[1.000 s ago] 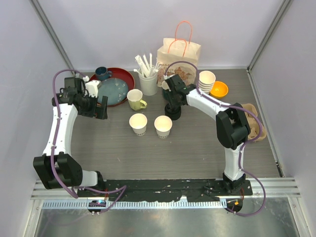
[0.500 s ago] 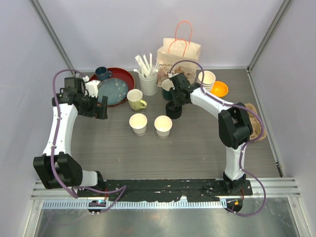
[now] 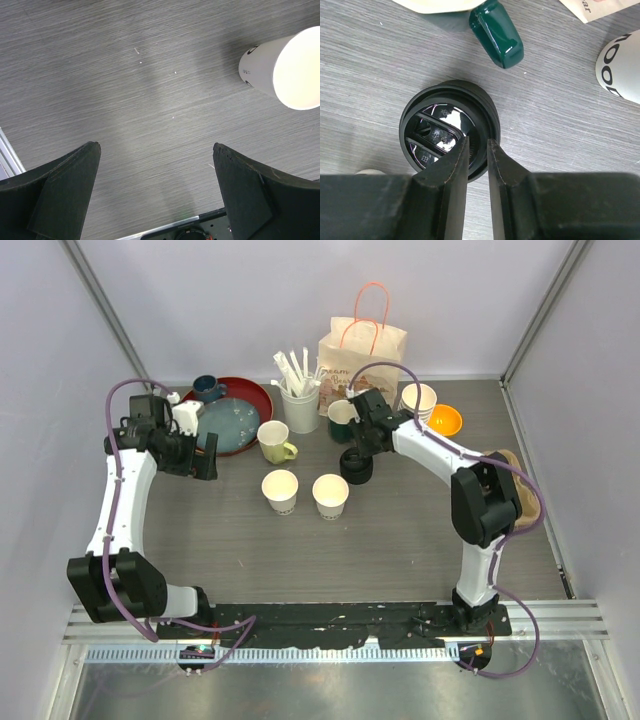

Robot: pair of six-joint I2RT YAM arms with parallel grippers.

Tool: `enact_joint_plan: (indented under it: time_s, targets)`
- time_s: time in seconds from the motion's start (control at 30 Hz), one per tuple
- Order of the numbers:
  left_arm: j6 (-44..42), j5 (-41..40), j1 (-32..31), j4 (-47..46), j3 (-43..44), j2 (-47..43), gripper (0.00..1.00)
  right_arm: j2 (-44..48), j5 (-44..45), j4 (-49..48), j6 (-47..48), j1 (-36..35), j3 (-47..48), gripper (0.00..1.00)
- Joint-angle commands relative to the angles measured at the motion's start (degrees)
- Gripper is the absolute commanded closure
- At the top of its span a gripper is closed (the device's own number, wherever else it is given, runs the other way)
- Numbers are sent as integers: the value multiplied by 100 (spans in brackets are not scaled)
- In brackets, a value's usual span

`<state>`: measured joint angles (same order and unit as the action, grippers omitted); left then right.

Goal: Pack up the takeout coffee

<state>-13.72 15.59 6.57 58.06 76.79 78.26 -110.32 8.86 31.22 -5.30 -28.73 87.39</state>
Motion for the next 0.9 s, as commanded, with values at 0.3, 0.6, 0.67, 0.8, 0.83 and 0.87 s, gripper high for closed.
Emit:
enact_joint_plan:
  time_s: [0.3,0.6,0.67,0.8,0.83,0.87]
  targets:
    - [36,119,29,21,222,-21,0,591,-42,-204,90,113,-74,99]
    - [53,145,38,64,318,93,0,767,-36,-652,-50,-369,-100,61]
    - [79,207,29,91,389,145,0,662,255,-670,-155,-571,-47,58]
    - [97,207,29,118,442,181,0,451,660,-688,-550,-748,111,58]
    - [97,216,29,135,442,181,0,415,852,-688,-612,-774,155,59]
    - [88,207,29,126,442,181,0,389,976,-679,-665,-800,181,59]
